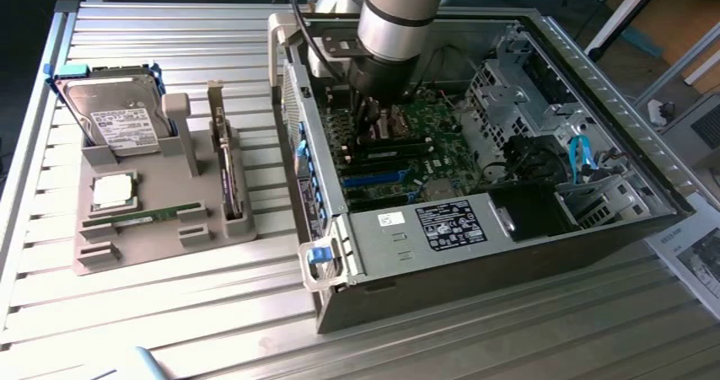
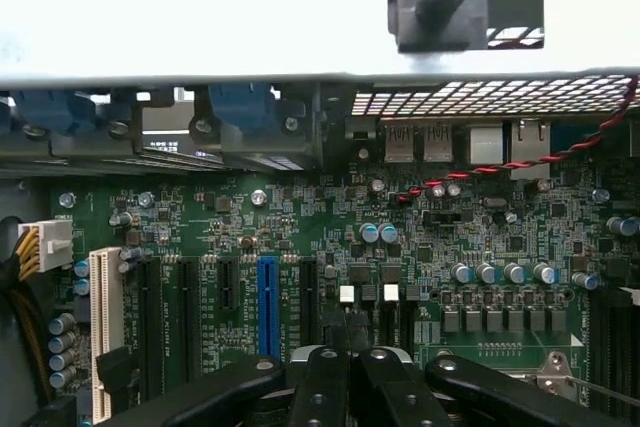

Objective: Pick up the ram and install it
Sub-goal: 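Press down the ram until it locks into place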

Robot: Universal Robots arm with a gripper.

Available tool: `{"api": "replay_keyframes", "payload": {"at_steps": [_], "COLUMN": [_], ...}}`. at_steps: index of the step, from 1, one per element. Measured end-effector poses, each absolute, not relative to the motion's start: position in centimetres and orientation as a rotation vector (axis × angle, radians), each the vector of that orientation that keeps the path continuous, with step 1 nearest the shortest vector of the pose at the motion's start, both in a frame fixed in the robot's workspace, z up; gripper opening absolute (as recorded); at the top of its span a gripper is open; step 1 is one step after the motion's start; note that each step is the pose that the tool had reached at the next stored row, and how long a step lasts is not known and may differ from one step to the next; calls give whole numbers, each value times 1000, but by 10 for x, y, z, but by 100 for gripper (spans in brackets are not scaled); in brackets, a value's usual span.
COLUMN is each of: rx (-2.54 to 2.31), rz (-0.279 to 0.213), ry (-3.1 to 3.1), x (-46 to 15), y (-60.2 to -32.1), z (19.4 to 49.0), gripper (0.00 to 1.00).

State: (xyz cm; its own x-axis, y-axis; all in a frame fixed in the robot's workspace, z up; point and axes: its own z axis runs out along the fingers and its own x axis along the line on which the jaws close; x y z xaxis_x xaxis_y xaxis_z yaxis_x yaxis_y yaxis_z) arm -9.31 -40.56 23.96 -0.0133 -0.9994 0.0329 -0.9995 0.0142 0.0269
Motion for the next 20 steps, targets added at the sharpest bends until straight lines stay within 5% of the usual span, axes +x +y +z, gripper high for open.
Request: {"api": "replay_keyframes", "payload": {"at_steps": [20], "rx": [2176], "rz": [6], "ry": [-2206], "x": [-94], "y": [-405], "z": [231], "gripper": [11]}}
